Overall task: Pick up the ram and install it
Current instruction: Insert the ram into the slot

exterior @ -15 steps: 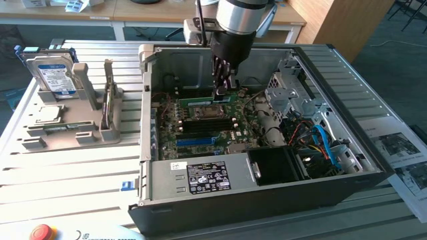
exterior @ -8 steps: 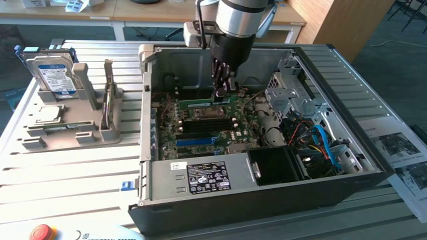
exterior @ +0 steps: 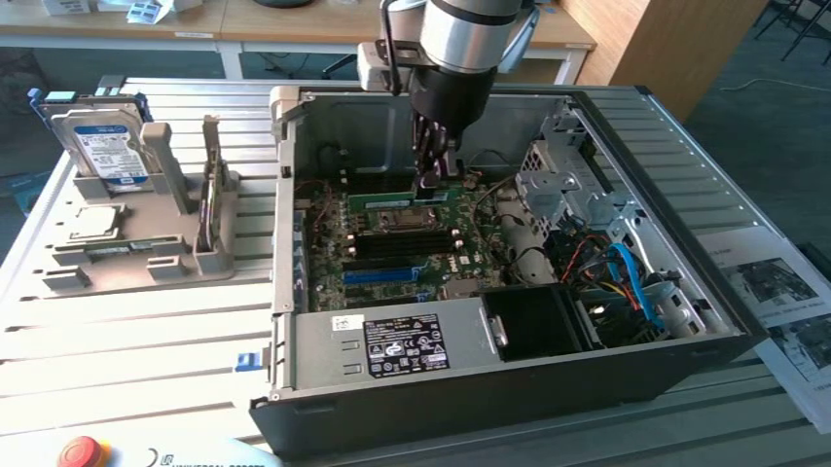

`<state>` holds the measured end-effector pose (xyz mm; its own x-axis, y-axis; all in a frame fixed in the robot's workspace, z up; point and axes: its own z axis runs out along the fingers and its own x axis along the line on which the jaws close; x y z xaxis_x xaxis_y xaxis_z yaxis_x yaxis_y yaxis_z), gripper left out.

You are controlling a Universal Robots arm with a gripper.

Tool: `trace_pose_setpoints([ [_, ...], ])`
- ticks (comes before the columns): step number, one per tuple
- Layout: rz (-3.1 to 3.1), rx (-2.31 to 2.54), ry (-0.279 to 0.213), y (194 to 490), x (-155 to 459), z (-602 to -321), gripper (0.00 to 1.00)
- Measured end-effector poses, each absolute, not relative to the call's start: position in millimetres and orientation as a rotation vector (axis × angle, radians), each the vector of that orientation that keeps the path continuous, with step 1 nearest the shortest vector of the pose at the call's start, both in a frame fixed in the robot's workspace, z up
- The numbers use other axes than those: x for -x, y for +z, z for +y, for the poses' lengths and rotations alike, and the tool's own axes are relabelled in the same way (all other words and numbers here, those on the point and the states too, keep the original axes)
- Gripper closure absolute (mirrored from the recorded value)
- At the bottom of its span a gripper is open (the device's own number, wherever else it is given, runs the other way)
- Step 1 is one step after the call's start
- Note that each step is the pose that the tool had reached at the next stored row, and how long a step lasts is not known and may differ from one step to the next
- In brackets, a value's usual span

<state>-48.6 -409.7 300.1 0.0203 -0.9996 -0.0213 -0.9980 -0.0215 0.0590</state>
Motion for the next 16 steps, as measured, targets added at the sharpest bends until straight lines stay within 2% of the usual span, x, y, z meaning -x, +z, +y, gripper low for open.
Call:
trace_pose_setpoints([
  [16,-2.198,-2.206,-0.088,299.3,42.9,-410.2,0.88],
])
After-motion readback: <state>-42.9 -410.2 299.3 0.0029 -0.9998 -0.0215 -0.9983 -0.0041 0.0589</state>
